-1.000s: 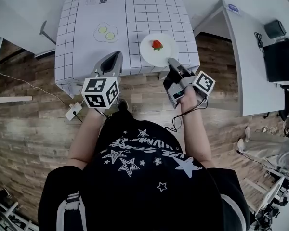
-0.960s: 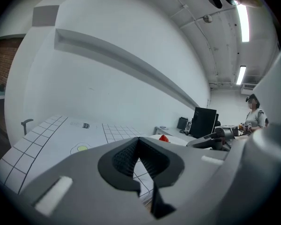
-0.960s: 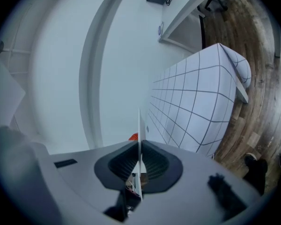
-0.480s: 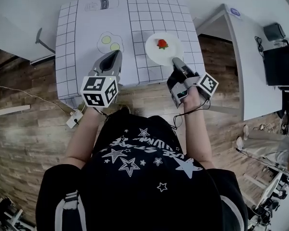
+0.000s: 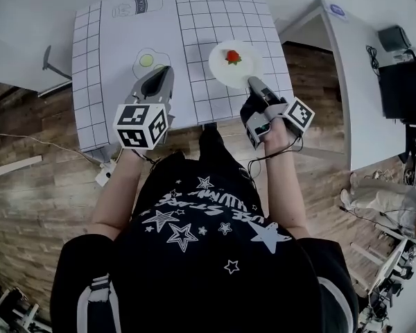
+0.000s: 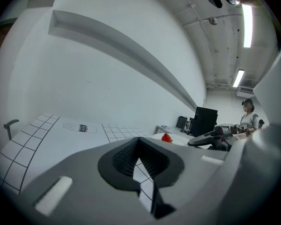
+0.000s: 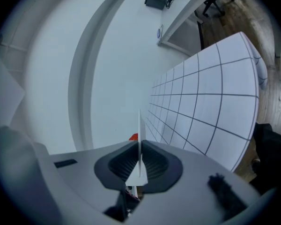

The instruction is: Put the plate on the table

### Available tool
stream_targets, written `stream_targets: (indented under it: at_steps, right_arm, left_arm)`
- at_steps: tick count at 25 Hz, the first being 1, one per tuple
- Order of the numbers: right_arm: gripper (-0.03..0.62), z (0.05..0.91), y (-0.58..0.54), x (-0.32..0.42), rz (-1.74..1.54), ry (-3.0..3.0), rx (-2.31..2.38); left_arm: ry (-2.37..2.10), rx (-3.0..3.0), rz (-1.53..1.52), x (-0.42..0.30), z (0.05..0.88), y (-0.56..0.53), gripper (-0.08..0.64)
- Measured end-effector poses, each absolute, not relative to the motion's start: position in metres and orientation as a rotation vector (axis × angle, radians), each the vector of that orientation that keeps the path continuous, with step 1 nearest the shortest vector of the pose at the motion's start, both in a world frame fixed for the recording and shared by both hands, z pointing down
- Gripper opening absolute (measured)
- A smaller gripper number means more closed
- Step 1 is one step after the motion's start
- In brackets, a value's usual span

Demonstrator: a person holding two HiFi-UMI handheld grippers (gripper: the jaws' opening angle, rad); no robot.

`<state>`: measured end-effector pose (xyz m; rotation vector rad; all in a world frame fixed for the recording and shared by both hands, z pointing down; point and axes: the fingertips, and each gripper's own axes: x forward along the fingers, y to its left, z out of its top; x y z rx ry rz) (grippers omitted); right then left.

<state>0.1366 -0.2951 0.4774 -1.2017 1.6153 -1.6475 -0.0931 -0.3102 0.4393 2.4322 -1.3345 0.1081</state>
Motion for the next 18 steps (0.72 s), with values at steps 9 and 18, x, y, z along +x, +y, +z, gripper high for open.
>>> stream_targets:
  at_steps: [9, 18]
  right_arm:
    - [0.026, 0.488, -0.386, 0.119, -1.748, 1.728, -1.124]
    - [0.026, 0.515, -0.449, 0.124, -1.840, 1.780, -1.069]
  left_arm:
    - [-1.451, 2.337, 0.119, -0.104, 0.439, -0.367, 0.009]
    - [-1.541, 2.267, 0.127, -0.094, 0.446, -0.416, 0.009]
